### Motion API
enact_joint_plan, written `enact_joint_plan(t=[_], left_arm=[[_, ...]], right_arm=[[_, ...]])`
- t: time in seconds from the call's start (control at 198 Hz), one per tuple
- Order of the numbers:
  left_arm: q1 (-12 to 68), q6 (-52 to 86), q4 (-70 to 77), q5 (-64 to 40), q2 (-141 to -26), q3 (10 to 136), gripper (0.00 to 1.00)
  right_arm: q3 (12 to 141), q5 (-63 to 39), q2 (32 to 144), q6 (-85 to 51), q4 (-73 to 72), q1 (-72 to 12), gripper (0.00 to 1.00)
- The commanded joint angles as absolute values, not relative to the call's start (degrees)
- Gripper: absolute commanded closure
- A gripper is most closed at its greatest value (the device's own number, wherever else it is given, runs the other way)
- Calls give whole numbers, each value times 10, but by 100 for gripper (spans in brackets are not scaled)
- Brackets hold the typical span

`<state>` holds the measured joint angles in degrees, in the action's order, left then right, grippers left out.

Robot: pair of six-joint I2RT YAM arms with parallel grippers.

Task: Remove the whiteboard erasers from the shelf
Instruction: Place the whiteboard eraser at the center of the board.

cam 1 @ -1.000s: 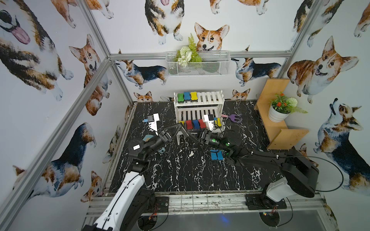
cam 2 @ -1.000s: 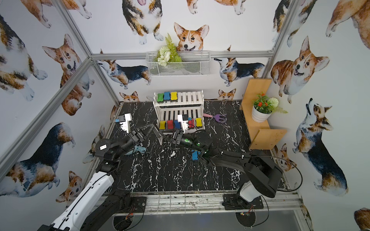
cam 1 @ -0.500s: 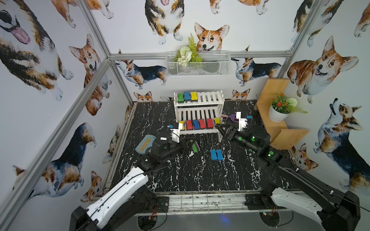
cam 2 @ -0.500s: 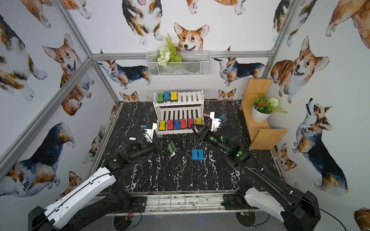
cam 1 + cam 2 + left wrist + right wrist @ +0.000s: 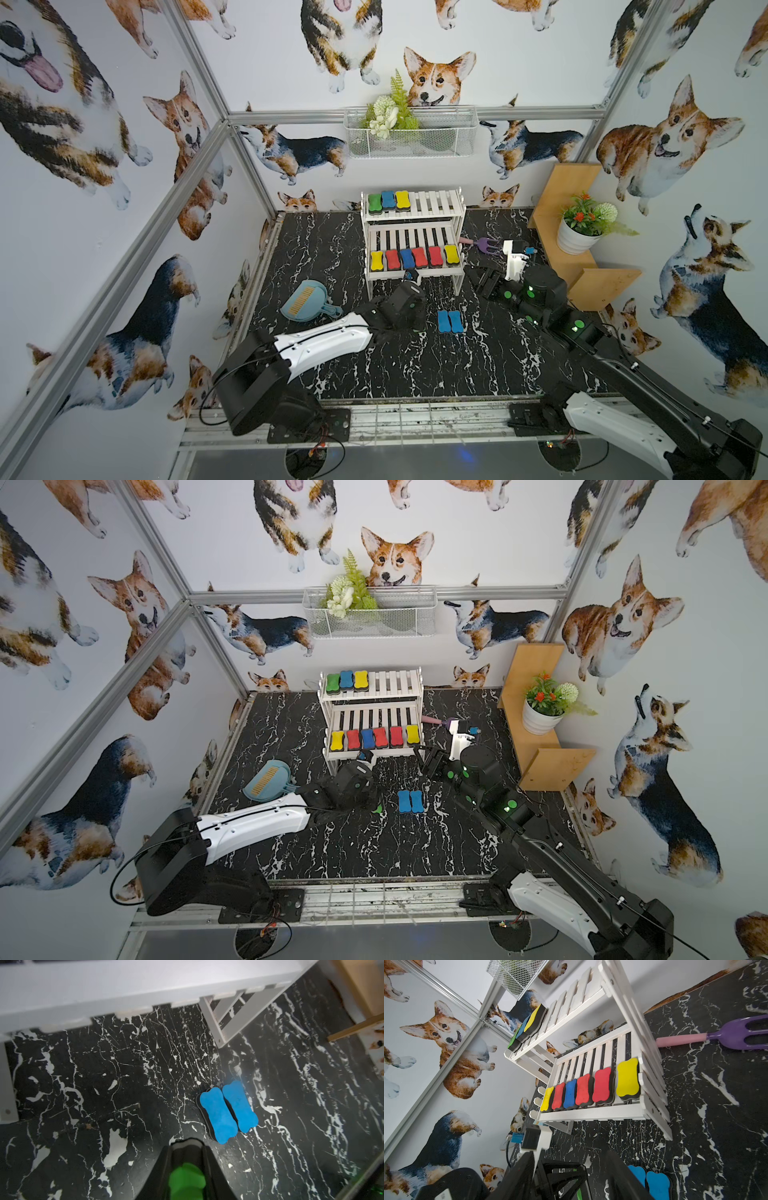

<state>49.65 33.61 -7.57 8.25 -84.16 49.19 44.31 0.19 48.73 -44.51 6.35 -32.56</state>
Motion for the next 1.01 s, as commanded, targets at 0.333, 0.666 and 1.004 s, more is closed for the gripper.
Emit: enact_joint_plan(t=[0.333,0.666,1.004], left_arm=[[507,329,-75,109,-966,546,91],[509,336,-68,93,-996,555,65],[517,341,-89,108,-885,555,28]], right_arm=[[447,39,460,-433,86,-317,39],[447,47,448,-433,92,-316,33],[458,46,450,-430,97,-316,28]])
